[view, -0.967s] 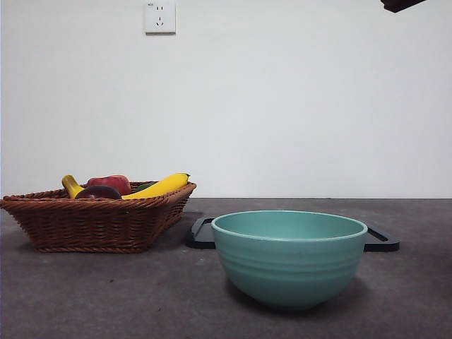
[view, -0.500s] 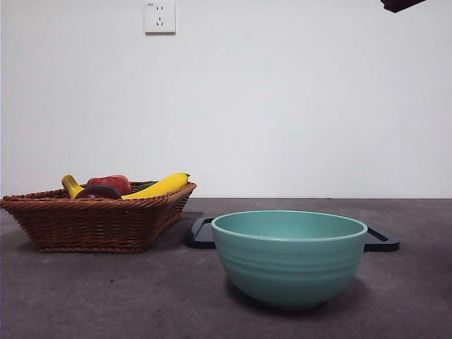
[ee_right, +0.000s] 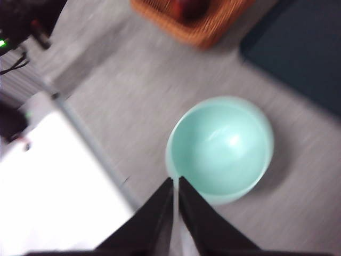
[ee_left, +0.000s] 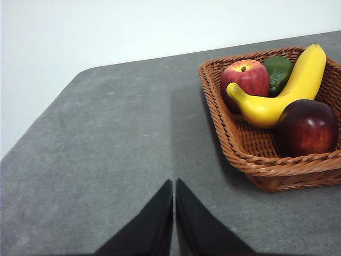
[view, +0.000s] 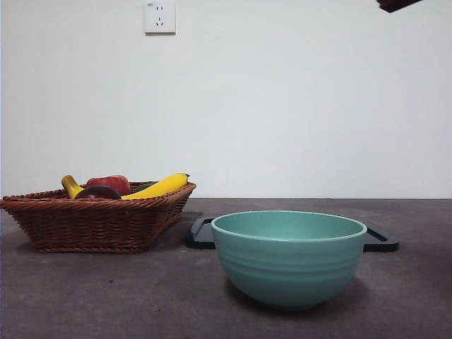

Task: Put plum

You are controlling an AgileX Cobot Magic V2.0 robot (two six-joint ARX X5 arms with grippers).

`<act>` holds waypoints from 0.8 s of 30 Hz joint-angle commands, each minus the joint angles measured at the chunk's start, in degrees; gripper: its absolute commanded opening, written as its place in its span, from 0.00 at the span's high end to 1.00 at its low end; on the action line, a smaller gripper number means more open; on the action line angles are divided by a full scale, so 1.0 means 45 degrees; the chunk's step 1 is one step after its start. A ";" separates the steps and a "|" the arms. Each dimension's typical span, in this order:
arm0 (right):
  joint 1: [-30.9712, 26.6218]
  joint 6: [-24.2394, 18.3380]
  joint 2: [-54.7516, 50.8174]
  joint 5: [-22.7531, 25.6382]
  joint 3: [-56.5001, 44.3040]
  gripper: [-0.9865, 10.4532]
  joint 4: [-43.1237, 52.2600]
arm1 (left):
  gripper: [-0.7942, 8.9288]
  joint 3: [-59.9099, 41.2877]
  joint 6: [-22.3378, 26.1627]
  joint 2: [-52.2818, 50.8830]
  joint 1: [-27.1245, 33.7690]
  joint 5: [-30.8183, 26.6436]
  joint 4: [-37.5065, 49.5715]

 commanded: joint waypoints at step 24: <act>-0.8053 -0.3269 -0.7490 0.1389 -0.7193 0.91 0.9758 | 0.91 -0.0267 0.0000 -0.0024 0.0039 -0.0005 -0.0097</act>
